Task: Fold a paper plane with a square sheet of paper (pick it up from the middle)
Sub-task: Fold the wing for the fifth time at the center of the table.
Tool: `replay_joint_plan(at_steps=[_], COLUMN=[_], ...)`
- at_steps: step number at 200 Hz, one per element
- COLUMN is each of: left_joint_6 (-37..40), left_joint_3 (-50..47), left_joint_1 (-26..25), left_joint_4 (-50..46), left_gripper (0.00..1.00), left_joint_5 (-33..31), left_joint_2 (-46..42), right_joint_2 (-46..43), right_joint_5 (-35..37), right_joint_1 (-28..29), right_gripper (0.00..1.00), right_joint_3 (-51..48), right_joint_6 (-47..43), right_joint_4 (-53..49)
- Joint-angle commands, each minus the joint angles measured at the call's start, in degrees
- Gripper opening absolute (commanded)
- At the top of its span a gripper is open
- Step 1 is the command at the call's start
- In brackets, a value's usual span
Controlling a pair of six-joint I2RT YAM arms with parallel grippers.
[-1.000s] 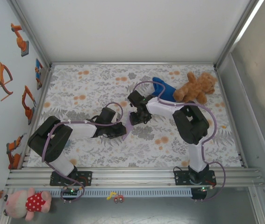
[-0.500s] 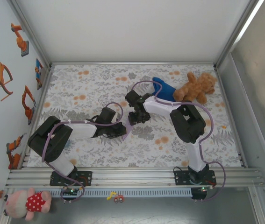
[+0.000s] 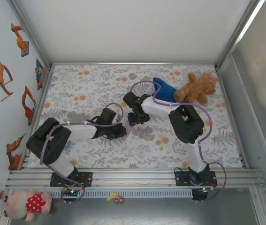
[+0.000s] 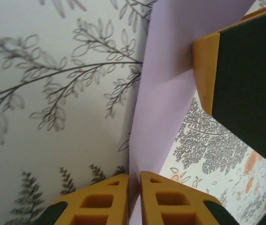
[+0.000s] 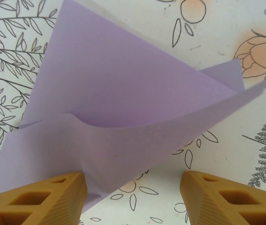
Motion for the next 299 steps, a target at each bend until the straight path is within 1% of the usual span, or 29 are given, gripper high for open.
replay_joint_plan(at_steps=[1,29,50,69,94,134,159,216,246,299], left_joint_6=[0.0,-0.6,-1.2,-2.2,-3.2,-3.7,-3.3,-2.3,-2.9,-4.1], left_joint_3=[0.5,0.8,0.5,-0.2,0.1,2.1,3.9,4.8,3.2,0.0], left_joint_1=[-0.6,-0.8,-0.9,-1.8,-3.2,-3.7,-3.7,-3.4,-3.6,-4.1], left_joint_4=[-9.2,-13.5,-13.7,-10.1,-4.4,-0.6,-0.4,-1.1,0.3,1.6], left_gripper=[0.19,0.25,0.26,0.24,0.17,0.09,0.08,0.05,0.03,0.02], left_joint_5=[-3.2,-6.8,-7.3,-5.9,-3.4,-0.9,-0.4,-1.4,-1.1,-2.4], left_joint_2=[-4.3,-11.7,-16.1,-17.7,-14.8,-7.0,-3.1,1.0,1.4,1.3], right_joint_2=[11.7,11.9,12.0,11.9,12.1,12.1,12.2,12.5,12.8,13.7], right_joint_5=[6.7,7.2,7.5,7.5,7.3,7.4,7.5,7.6,7.7,8.4], right_joint_1=[-0.8,-0.7,-0.7,-0.7,-0.8,-0.7,-0.6,-0.6,-0.7,-0.7], right_gripper=[0.59,0.58,0.58,0.58,0.58,0.57,0.56,0.55,0.54,0.54], right_joint_3=[-5.2,-5.3,-5.3,-5.4,-5.4,-5.8,-5.9,-5.9,-5.8,-5.5], right_joint_6=[1.9,2.3,2.5,2.6,2.8,2.7,2.7,2.7,2.7,3.0], right_joint_4=[-0.3,-0.3,-0.4,-0.4,-0.2,-0.2,-0.2,-0.2,-0.4,-0.9])
